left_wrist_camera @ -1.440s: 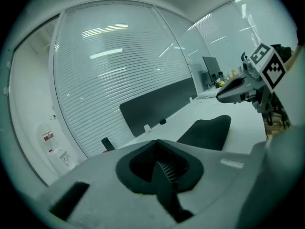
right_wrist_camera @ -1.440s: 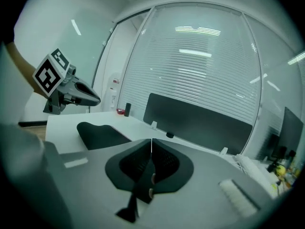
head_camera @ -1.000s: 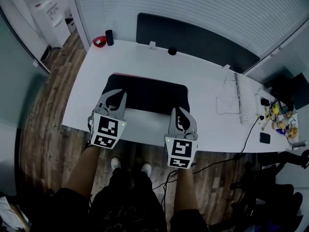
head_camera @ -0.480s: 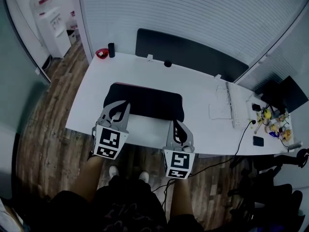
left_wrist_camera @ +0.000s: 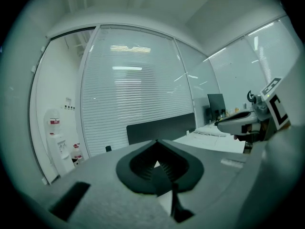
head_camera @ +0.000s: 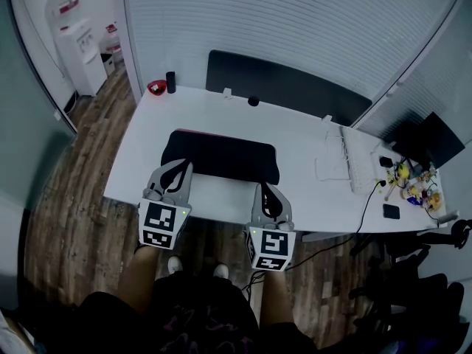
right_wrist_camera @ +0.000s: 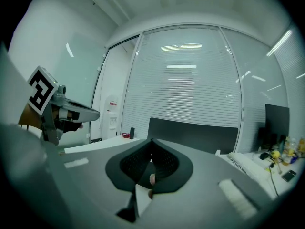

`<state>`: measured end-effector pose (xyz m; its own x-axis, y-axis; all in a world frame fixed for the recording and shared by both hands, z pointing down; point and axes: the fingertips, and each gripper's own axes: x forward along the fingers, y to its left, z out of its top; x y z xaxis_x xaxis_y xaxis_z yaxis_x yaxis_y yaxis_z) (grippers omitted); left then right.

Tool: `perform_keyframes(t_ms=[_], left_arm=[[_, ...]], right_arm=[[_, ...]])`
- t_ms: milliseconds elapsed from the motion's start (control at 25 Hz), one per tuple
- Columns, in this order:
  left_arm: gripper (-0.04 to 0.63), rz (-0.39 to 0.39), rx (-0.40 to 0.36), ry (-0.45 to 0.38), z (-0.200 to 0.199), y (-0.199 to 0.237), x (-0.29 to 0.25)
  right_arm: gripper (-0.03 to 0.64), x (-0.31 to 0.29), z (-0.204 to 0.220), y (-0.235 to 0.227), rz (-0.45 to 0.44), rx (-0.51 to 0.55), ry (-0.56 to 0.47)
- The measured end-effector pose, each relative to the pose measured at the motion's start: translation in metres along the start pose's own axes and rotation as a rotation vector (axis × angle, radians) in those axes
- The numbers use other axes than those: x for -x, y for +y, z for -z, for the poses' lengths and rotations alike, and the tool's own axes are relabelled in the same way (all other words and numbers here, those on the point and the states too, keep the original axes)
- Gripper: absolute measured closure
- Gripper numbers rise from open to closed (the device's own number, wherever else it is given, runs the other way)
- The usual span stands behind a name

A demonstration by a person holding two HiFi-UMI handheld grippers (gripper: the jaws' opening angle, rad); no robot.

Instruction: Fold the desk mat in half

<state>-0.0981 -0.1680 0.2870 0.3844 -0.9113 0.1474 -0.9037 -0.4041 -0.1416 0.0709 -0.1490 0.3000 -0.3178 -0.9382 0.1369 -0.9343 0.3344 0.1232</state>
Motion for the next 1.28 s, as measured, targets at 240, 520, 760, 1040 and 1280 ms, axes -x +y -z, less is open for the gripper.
perform_keyframes(t_ms=[240,520,760,1040,1280], left_arm=[[0.595,0.024,0.014,-0.025,-0.010,-0.007,0.010],[0.595,0.040,0.002,-0.046,-0.018,-0.013,0.014],[0.595,0.045,0.011,-0.046,-0.014,-0.013,0.014],[0.594,0.042,0.013,-0.031,-0.005,-0.009,0.012],[0.594,0.042,0.034,-0.006,0.004,0.001,0.008]], right_arm=[[0.607,0.014,-0.006,-0.007,0.027,-0.073,-0.019],[0.609,0.021,-0.003,0.002,0.025,-0.073,-0.017],[0.609,0.019,-0.005,0.008,0.015,-0.062,-0.020],[0.609,0.014,-0.004,0.004,0.023,-0.064,-0.014],[0.607,0.008,-0.004,0.004,0.029,-0.062,-0.009]])
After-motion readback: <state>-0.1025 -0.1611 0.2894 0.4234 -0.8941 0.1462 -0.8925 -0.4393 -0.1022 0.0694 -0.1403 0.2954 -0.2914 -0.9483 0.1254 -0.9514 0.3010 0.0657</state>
